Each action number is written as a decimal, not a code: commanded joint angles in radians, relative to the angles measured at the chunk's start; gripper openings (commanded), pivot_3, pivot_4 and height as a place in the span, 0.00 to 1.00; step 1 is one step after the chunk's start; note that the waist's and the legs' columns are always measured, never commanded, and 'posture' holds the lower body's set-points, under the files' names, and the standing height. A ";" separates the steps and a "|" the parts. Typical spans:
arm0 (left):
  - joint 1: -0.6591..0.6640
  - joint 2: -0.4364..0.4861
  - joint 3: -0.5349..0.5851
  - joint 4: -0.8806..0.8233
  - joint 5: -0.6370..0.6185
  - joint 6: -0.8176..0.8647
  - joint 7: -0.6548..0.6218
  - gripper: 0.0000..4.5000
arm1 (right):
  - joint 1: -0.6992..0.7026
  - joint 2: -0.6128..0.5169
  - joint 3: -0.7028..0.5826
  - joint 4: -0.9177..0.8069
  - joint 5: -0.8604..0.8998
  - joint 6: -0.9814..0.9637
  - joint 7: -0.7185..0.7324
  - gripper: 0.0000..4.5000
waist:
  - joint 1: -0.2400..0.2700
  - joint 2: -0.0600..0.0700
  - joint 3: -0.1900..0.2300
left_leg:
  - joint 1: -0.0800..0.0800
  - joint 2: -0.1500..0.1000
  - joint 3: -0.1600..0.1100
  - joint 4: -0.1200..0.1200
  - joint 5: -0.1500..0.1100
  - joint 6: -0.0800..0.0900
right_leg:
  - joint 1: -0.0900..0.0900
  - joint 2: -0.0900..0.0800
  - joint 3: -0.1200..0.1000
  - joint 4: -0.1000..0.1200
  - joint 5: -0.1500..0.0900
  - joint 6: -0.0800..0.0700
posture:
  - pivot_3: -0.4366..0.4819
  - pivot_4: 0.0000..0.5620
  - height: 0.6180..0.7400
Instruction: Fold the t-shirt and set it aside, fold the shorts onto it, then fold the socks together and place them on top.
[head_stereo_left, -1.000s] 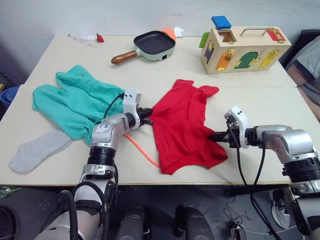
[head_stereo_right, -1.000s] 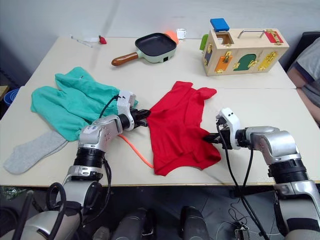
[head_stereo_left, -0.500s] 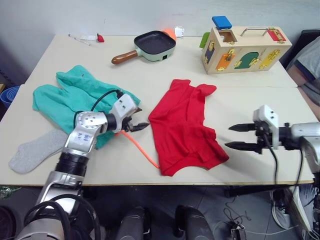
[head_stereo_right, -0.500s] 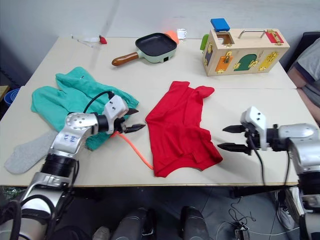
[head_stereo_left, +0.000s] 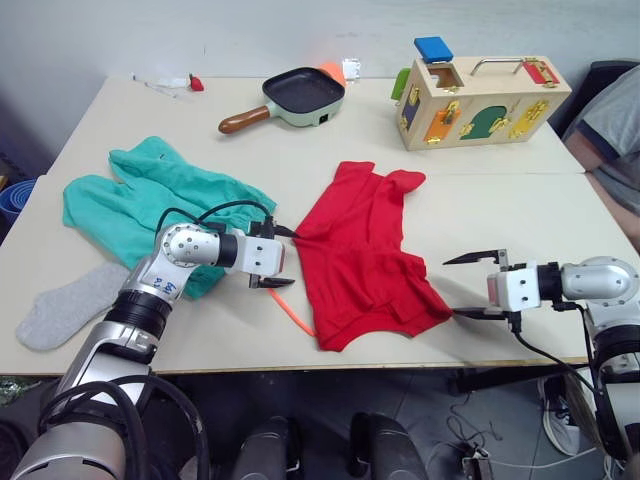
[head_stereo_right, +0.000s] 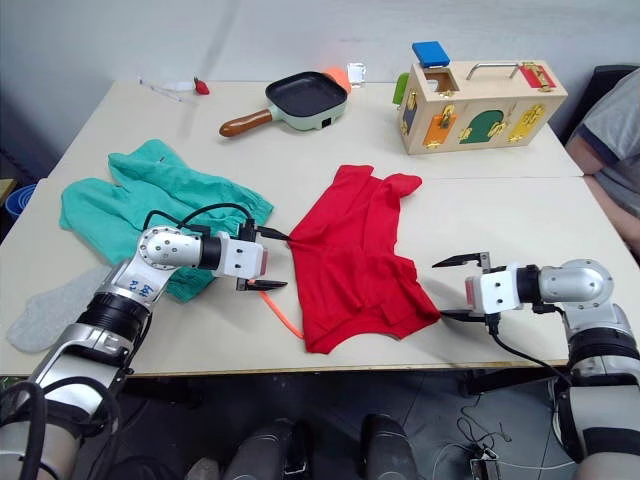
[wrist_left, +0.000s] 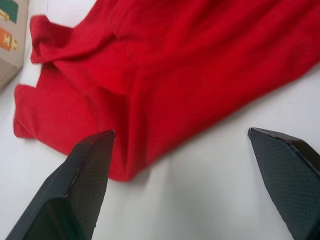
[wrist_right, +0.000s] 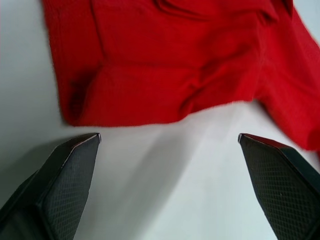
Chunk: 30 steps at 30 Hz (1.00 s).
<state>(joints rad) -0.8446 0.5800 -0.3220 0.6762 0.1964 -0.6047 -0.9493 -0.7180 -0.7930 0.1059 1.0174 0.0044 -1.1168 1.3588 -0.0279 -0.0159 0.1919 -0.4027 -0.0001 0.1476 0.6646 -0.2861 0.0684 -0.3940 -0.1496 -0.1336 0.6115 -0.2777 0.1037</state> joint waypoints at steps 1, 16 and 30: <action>-0.017 -0.049 -0.037 0.072 0.019 -0.074 -0.013 0.99 | -0.027 0.048 0.035 0.052 -0.031 -0.084 -0.036 1.00 | -0.002 0.000 0.000 | 0.000 0.000 0.000 0.000 0.000 0.000 | 0.000 0.000 0.000 0.000 0.000 0.000 | 0.48 0.27 1.00; 0.081 -0.157 -0.078 0.018 -0.052 -0.201 -0.113 0.99 | -0.038 0.118 0.106 0.056 0.048 -0.184 -0.025 1.00 | -0.002 0.001 -0.001 | 0.001 0.001 -0.001 0.000 0.002 0.005 | 0.002 0.000 -0.001 0.004 0.000 -0.001 | 0.48 0.27 1.00; 0.075 -0.256 -0.106 0.061 -0.022 -0.153 -0.067 0.65 | 0.021 0.114 0.149 0.007 0.034 -0.158 -0.097 0.49 | -0.001 0.002 -0.001 | 0.002 0.000 -0.003 0.001 0.001 0.005 | 0.003 0.000 -0.002 0.000 0.000 -0.001 | 0.48 0.27 1.00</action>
<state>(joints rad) -0.7893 0.3313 -0.3984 0.7236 0.1669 -0.7766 -0.9865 -0.7132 -0.6817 0.2383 1.0431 0.0478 -1.2838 1.2634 -0.0286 -0.0141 0.1905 -0.4007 0.0001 0.1451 0.6658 -0.2846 0.0734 -0.3907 -0.1501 -0.1352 0.6114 -0.2780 0.1031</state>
